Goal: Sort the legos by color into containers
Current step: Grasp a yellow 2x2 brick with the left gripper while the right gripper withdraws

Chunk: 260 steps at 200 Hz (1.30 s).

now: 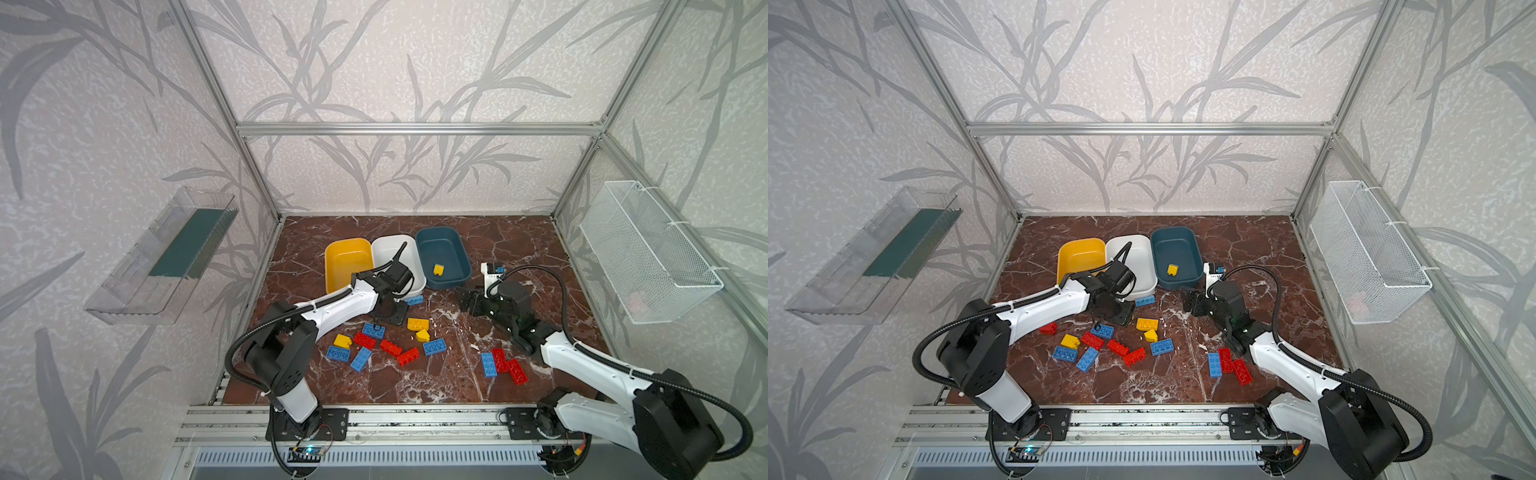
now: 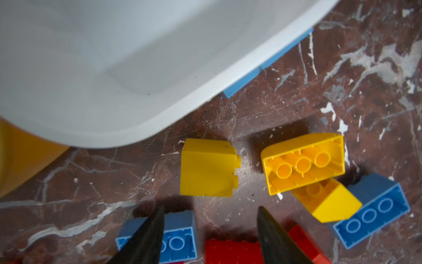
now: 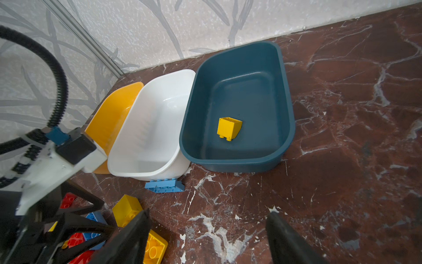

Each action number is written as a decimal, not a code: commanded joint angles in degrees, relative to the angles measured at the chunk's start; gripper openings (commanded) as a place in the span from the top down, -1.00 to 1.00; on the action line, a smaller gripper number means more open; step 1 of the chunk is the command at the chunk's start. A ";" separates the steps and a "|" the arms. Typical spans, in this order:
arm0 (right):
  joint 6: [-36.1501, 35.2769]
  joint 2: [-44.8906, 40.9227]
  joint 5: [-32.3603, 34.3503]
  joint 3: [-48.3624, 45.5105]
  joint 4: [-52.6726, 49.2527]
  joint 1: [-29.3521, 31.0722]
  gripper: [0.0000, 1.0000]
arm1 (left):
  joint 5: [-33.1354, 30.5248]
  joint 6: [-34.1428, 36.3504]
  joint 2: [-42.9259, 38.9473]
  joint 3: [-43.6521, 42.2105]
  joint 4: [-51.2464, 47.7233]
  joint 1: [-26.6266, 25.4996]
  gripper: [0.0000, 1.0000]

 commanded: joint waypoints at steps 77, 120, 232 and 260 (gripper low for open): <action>1.03 1.26 0.25 -0.67 2.48 -0.23 -0.61 | 0.03 -0.10 7.37 4.59 0.53 -0.09 -0.11; 0.90 1.26 0.49 -0.65 2.28 -0.23 -0.61 | -0.70 -0.43 8.62 5.44 0.49 -0.08 0.26; 2.41 3.04 0.02 -0.42 2.52 -0.23 -0.60 | -0.94 -1.73 -0.29 8.79 -3.34 -0.12 0.39; 3.23 3.25 1.02 -0.70 2.77 -0.24 -0.60 | -1.05 0.71 0.14 14.93 -6.56 -0.10 0.39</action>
